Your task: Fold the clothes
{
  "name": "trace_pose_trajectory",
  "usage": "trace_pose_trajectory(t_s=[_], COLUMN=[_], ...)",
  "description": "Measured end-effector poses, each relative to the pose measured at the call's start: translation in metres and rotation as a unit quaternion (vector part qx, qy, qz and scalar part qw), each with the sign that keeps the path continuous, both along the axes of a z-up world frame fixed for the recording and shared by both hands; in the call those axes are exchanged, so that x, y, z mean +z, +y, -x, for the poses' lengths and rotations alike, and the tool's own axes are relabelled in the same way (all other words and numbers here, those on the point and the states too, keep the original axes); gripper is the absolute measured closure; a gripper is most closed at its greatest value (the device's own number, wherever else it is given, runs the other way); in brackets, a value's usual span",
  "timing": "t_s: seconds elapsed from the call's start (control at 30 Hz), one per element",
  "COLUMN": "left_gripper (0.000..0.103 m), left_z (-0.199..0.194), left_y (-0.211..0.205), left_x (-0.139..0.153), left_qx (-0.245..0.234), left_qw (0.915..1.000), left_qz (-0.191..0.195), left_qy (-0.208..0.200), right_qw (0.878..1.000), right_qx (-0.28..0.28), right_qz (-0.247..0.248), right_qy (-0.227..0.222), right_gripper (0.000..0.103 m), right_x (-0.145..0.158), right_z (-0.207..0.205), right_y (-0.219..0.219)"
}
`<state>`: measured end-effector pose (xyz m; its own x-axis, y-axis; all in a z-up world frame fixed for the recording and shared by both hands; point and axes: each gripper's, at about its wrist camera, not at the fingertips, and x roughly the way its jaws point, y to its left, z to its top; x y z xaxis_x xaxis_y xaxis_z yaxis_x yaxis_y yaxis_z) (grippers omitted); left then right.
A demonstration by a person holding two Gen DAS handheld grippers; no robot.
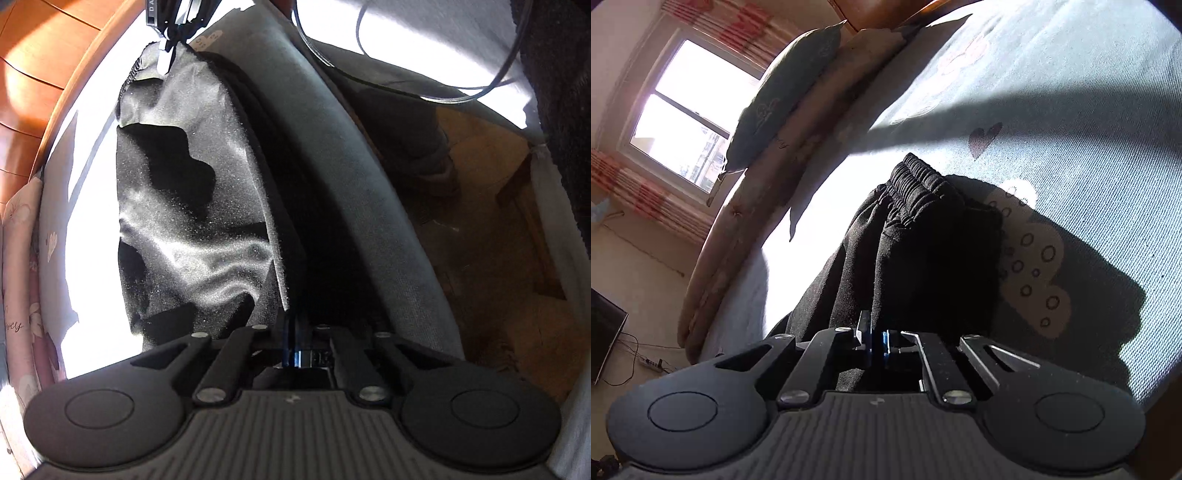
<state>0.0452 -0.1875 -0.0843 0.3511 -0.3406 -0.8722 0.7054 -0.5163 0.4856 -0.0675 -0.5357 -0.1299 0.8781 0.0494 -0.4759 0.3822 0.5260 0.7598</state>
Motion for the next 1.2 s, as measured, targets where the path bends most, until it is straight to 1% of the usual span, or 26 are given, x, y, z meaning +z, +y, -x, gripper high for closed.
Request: trace_pose_trajectory(t_s=[0.07,0.13,0.23,0.33,0.4,0.43,0.47,0.5,0.57,0.6,0.63,0.7,0.77,0.8,0.83,0.87,0.9,0.93,1.0,1.03,1.07,1.1,1.13,1.17,1.2], left_gripper=[0.102,0.102,0.102,0.101,0.101,0.093,0.091,0.091,0.091,0.091,0.091,0.091,0.089,0.087,0.084,0.081,0.081,0.081,0.081,0.080,0.077,0.075,0.070,0.064,0.063], left_z=[0.001,0.000,0.000,0.003,0.002,0.000,-0.005,-0.011,-0.025,-0.034,-0.044,-0.062,-0.081,-0.091,-0.104,-0.116,-0.131,-0.146,-0.176,-0.194,-0.214,-0.230,-0.243,-0.255,-0.267], left_y=[0.005,0.008,0.008,0.007,0.008,0.008,0.010,0.012,0.018,0.021,0.024,0.028,0.032,0.034,0.035,0.035,0.032,0.030,0.030,0.031,0.033,0.033,0.031,0.028,0.026], left_x=[0.006,0.005,-0.010,-0.029,-0.028,-0.023,-0.016,-0.006,0.012,0.022,0.032,0.048,0.060,0.064,0.068,0.070,0.072,0.073,0.074,0.074,0.072,0.069,0.064,0.058,0.053], left_qx=[0.002,0.007,0.015,0.022,0.031,0.042,0.057,0.075,0.111,0.132,0.156,0.200,0.240,0.259,0.280,0.302,0.327,0.354,0.401,0.424,0.445,0.461,0.473,0.483,0.492], left_qw=[1.0000,1.0000,0.9998,0.9995,0.9993,0.9986,0.9970,0.9942,0.9862,0.9805,0.9729,0.9575,0.9378,0.9262,0.9122,0.8973,0.8806,0.8615,0.8181,0.7896,0.7574,0.7296,0.7088,0.6920,0.6746], left_qz=[0.004,0.005,-0.004,-0.011,0.001,0.009,0.020,0.034,0.061,0.079,0.100,0.138,0.189,0.211,0.234,0.255,0.273,0.291,0.321,0.334,0.343,0.347,0.347,0.344,0.340], left_qy=[0.000,0.005,0.012,0.017,0.019,0.030,0.048,0.069,0.106,0.123,0.138,0.156,0.165,0.175,0.186,0.197,0.208,0.219,0.258,0.291,0.332,0.366,0.392,0.412,0.433], right_qw=[1.000,1.000,0.999,0.999,0.999,0.998,0.998,0.997,0.994,0.992,0.989,0.977,0.959,0.953,0.947,0.940,0.937,0.933,0.925,0.920,0.911,0.904,0.900,0.895,0.888], right_qx=[0.005,0.009,0.009,0.001,-0.002,-0.006,-0.007,-0.003,0.009,0.015,0.028,0.055,0.076,0.094,0.113,0.133,0.153,0.181,0.241,0.270,0.305,0.334,0.352,0.375,0.399], right_qz=[0.006,0.011,0.014,-0.010,-0.002,0.012,0.030,0.053,0.101,0.120,0.145,0.205,0.271,0.288,0.301,0.313,0.315,0.310,0.294,0.285,0.275,0.265,0.253,0.239,0.224], right_qy=[0.002,0.004,0.038,0.045,0.051,0.054,0.055,0.051,0.042,0.037,0.030,0.028,0.031,0.023,0.012,0.002,-0.008,-0.016,-0.024,-0.027,-0.033,-0.042,-0.044,-0.045,-0.045], right_gripper=[0.097,0.097,0.097,0.096,0.094,0.088,0.087,0.086,0.076,0.074,0.072,0.071,0.064,0.061,0.055,0.053,0.053,0.053,0.054,0.054,0.054,0.054,0.054,0.054,0.054], right_x=[0.003,0.005,-0.009,-0.019,-0.012,-0.004,0.004,0.015,0.041,0.051,0.063,0.084,0.102,0.106,0.109,0.111,0.111,0.108,0.093,0.084,0.074,0.064,0.055,0.046,0.036], right_z=[0.002,0.004,0.003,0.006,0.010,0.013,0.015,0.017,0.017,0.015,0.010,-0.006,-0.023,-0.033,-0.042,-0.052,-0.060,-0.070,-0.094,-0.106,-0.117,-0.125,-0.131,-0.137,-0.142], right_y=[0.004,0.008,0.009,0.006,0.006,0.007,0.010,0.013,0.024,0.029,0.038,0.061,0.086,0.096,0.106,0.115,0.122,0.133,0.159,0.173,0.188,0.202,0.213,0.223,0.233])
